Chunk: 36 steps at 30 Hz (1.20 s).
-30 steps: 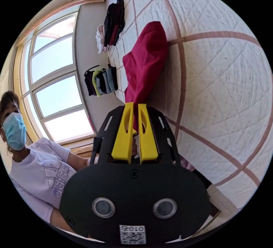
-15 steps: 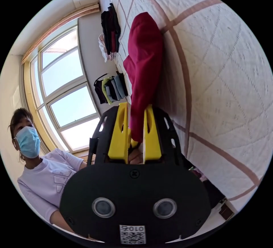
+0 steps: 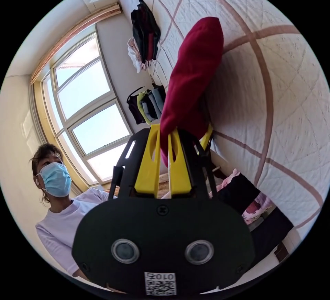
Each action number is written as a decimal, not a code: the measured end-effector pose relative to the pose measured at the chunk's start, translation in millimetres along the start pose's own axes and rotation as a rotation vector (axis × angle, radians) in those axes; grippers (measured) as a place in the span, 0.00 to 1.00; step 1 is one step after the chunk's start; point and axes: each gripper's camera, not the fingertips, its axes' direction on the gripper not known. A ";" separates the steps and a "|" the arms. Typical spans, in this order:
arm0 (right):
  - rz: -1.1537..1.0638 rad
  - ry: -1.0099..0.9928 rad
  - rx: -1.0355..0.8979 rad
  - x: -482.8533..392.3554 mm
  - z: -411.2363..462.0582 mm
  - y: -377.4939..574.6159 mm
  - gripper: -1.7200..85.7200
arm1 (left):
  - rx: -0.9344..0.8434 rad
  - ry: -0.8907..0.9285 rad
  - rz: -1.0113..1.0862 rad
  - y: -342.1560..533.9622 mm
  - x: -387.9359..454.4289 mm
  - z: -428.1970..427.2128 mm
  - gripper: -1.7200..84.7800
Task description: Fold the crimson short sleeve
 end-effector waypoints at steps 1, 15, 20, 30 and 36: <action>0.002 0.017 -0.006 -3.6 -6.5 2.1 0.08 | 0.020 -0.010 0.001 -0.3 1.0 -1.5 0.21; -0.079 0.312 -0.043 -60.8 -81.1 37.4 0.08 | -0.077 -0.421 0.223 3.8 130.0 -0.9 0.11; -0.166 0.276 -0.078 -135.1 -123.3 76.8 0.08 | -0.179 -0.393 0.325 23.9 205.7 0.9 0.12; -0.353 0.236 -0.164 -289.7 -184.4 157.9 0.08 | -0.197 -0.314 0.409 80.7 356.5 -34.0 0.12; -0.414 0.259 -0.195 -358.5 -177.6 154.2 0.08 | -0.130 -0.288 0.431 60.6 406.1 -63.6 0.12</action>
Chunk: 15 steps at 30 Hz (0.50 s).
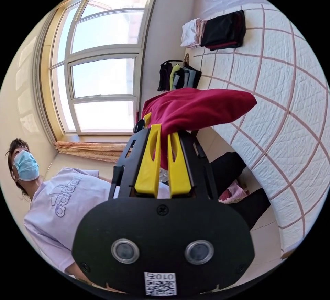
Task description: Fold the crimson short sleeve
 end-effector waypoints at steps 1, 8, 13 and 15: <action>-0.007 0.009 0.005 -10.8 1.0 -8.6 0.08 | 0.000 0.001 0.005 -6.4 0.6 -4.0 0.12; 0.079 0.039 0.066 -43.5 24.4 -65.0 0.08 | -0.083 0.016 0.052 -123.3 -15.9 -43.0 0.12; 0.169 0.044 0.098 -34.6 37.8 -148.5 0.08 | -0.189 -0.019 0.061 -232.0 -40.1 -42.8 0.12; 0.176 0.052 0.105 -31.1 32.0 -187.1 0.08 | -0.232 -0.031 0.073 -295.4 -47.5 -28.0 0.12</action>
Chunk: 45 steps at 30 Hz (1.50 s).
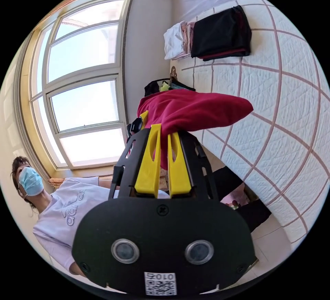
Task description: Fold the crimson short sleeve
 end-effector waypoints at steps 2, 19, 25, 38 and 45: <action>-0.005 -0.001 0.025 -9.5 -9.5 -42.7 0.08 | -0.019 0.008 0.021 -53.4 -2.5 3.9 0.12; 0.006 0.129 0.122 113.7 -21.3 -303.2 0.08 | 0.097 0.062 -0.093 -314.5 -160.0 86.8 0.09; 0.035 0.051 0.117 148.4 -19.2 -290.2 0.08 | 0.170 0.158 -0.188 -291.6 -198.5 90.1 0.08; 0.032 0.237 0.049 135.5 -8.7 -247.1 0.08 | 0.135 0.139 -0.227 -263.0 -162.5 83.2 0.07; -0.059 0.322 0.190 144.9 7.2 -173.7 0.07 | 0.078 0.069 -0.085 -220.2 -135.1 62.6 0.06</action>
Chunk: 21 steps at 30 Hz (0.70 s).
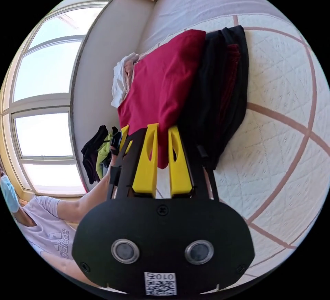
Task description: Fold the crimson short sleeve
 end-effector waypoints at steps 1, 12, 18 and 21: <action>0.007 0.055 0.054 -2.7 -9.3 26.6 0.07 | 0.002 -0.041 0.020 10.6 6.7 -6.1 0.06; -0.212 0.646 0.089 -135.3 -45.5 398.5 0.04 | -0.220 -0.586 0.707 292.1 252.7 -98.6 0.02; -0.450 0.972 0.282 -209.6 -110.2 499.6 0.03 | -0.120 -0.762 1.253 377.7 412.6 -106.0 0.02; -0.475 1.039 0.487 -228.0 -166.1 541.0 0.03 | 0.002 -0.763 1.391 423.4 481.6 -104.9 0.02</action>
